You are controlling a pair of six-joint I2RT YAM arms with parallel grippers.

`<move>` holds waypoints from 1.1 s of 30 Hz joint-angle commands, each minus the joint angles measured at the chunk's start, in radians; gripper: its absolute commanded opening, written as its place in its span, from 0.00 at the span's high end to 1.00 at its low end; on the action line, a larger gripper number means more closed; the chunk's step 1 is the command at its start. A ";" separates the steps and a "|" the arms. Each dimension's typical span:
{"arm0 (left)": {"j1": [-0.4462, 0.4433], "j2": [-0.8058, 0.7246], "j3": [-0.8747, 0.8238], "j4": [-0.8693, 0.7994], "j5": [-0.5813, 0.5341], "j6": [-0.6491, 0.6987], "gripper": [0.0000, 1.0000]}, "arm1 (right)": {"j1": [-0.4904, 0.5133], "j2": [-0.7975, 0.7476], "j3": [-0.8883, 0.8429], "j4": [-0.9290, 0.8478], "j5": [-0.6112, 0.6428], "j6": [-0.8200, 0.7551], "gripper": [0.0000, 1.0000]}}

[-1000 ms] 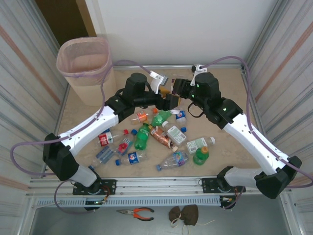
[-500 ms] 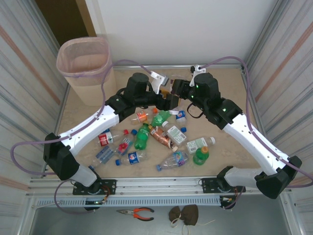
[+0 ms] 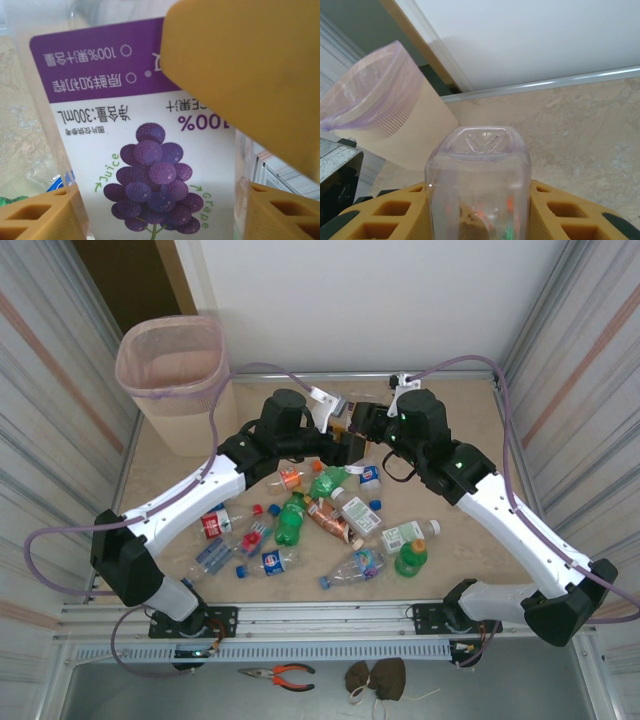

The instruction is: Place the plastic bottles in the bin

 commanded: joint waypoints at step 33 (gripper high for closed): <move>0.546 -0.026 0.456 -0.407 -0.130 0.355 0.35 | -0.171 -0.293 -0.003 -0.150 0.118 -0.071 0.24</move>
